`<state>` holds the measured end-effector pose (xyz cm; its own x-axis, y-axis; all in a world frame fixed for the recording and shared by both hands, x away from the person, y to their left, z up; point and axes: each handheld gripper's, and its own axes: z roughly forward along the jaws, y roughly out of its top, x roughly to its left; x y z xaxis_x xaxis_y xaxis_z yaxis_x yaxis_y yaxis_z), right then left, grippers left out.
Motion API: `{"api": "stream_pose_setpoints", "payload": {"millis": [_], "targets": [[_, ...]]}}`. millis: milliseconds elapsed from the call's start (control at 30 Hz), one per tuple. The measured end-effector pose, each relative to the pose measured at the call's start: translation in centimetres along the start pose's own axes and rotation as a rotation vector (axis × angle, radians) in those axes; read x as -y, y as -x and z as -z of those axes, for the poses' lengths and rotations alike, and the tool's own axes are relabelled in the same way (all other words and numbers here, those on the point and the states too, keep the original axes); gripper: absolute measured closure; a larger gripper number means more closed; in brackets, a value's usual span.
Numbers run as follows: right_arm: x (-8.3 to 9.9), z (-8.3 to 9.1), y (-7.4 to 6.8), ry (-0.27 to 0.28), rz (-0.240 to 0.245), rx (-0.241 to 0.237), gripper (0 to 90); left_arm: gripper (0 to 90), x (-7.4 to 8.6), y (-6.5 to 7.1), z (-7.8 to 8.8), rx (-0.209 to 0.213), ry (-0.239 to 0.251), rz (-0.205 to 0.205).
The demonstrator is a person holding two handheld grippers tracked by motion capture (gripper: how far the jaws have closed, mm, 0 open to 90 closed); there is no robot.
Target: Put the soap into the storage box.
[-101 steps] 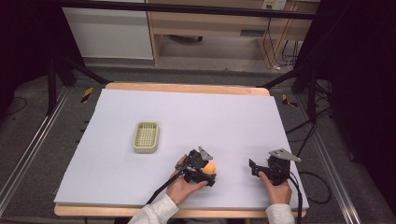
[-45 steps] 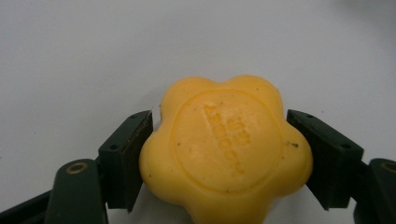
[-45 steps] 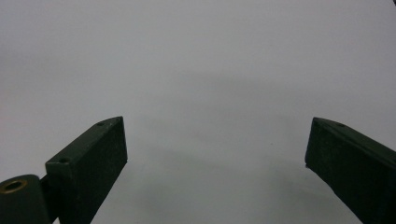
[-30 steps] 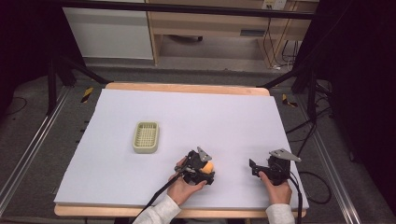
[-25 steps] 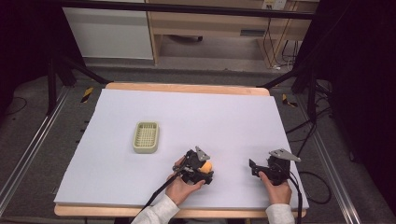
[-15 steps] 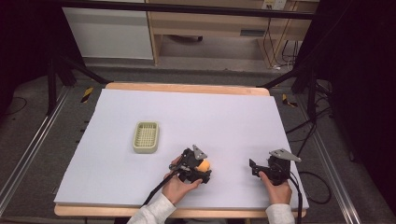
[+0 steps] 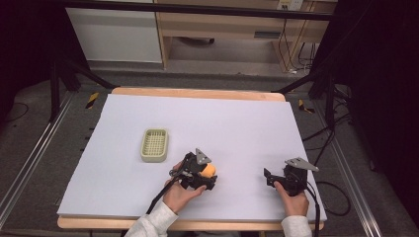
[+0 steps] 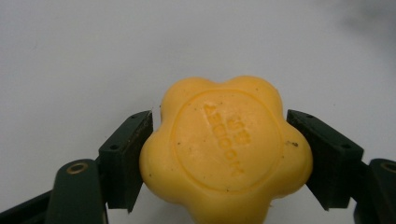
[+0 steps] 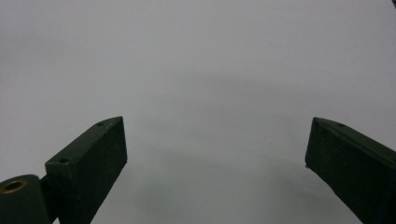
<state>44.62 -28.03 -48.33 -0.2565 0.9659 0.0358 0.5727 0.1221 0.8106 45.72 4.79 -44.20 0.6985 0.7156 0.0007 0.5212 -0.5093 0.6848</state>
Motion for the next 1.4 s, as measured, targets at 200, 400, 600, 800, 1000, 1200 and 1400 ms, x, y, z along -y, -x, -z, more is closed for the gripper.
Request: {"api": "stream_pose_setpoints", "payload": {"millis": [200, 400, 600, 800, 1000, 1200, 1400], "targets": [[0.0, 0.0, 0.0, -0.001, -0.003, 0.0, 6.0, 25.1, -0.2, -0.7, 0.9, -0.011, 0.006, 0.003], [0.0, 0.0, 0.0, 0.0, -0.002, 0.003, 6.0, 25.1, -0.3, -1.3, 1.6, -0.012, 0.015, 0.008], [0.0, 0.1, 0.1, 0.0, 0.0, 0.007, 6.0, 25.1, -0.2, -2.1, 2.5, -0.019, 0.022, 0.011], [0.0, 0.1, 0.1, -0.001, -0.003, 0.006, 6.0, 25.1, -0.1, -3.2, 3.5, -0.035, 0.033, 0.022], [0.1, 0.1, 0.2, 0.0, -0.006, 0.006, 6.0, 25.1, 0.3, -4.4, 4.5, -0.05, 0.052, 0.044], [0.1, 0.1, 0.2, -0.001, -0.004, 0.008, 6.0, 25.1, 0.8, -5.6, 5.4, -0.063, 0.066, 0.066], [0.1, 0.1, 0.2, -0.002, -0.003, 0.008, 6.0, 25.1, 1.3, -7.0, 6.2, -0.083, 0.076, 0.092]]}}
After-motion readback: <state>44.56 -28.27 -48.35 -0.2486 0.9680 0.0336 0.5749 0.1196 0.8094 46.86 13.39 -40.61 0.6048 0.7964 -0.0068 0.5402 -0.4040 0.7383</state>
